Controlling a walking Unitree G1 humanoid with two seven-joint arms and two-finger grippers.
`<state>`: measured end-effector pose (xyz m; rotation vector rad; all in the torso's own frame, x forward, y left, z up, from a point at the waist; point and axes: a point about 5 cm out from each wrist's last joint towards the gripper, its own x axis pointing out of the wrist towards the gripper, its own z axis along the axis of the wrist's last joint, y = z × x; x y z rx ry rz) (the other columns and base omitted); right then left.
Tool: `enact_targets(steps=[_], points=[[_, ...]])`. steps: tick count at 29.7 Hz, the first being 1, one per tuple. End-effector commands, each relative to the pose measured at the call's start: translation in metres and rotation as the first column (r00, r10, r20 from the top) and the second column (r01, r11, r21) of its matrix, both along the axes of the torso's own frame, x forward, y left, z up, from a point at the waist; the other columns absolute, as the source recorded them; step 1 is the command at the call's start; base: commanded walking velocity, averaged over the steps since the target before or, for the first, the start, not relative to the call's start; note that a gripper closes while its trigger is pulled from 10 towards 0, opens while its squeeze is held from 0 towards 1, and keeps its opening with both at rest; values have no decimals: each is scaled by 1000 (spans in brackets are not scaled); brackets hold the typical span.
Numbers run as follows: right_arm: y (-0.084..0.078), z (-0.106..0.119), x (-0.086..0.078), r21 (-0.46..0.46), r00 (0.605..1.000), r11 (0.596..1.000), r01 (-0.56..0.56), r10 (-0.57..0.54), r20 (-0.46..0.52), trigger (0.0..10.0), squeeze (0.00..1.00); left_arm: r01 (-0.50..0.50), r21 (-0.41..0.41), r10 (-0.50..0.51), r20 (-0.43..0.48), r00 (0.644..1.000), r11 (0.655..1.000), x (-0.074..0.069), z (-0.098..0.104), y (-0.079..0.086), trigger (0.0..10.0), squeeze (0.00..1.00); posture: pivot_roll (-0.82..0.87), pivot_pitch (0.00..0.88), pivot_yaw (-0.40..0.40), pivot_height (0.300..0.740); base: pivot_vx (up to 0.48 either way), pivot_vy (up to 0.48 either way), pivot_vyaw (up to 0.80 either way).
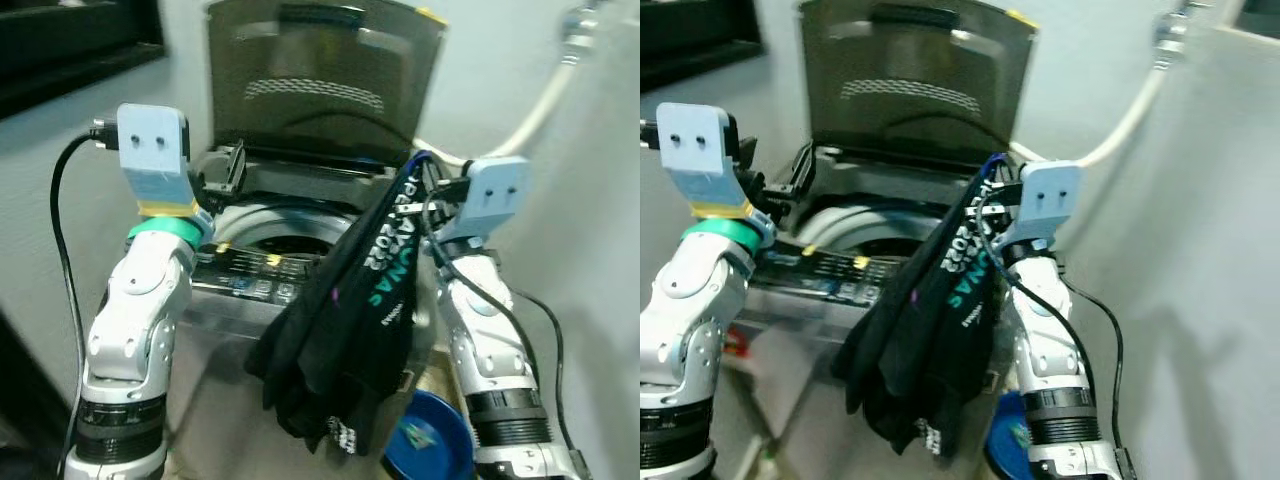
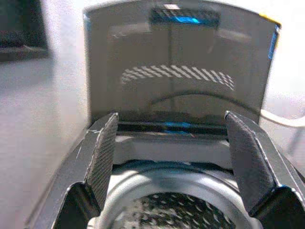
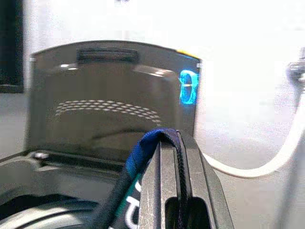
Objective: Clothes washing
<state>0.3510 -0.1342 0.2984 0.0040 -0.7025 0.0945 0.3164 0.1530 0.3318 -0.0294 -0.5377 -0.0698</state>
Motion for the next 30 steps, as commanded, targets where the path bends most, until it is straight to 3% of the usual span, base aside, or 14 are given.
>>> enact_targets(steps=[1,11,16,30], points=[[5,0,0,1,1000,1000,-13,13,5,10000,0,-8,-4,8,2,1000,1000,-1,0,2,10000,0,46,63,34,740,262,322,0],[7,-2,0,-10,1000,1000,-19,19,2,10000,0,-14,-7,14,-5,1000,1000,0,-1,3,10000,0,47,66,35,740,236,321,0],[8,-2,0,-11,1000,1000,-20,20,2,10000,0,-22,2,22,-8,1000,1000,0,-1,4,10000,0,47,67,36,740,415,0,0],[7,-5,0,-14,1000,1000,-15,15,-4,10000,0,6,0,-6,-25,1000,1000,2,-4,0,10000,0,45,64,40,740,0,0,0]])
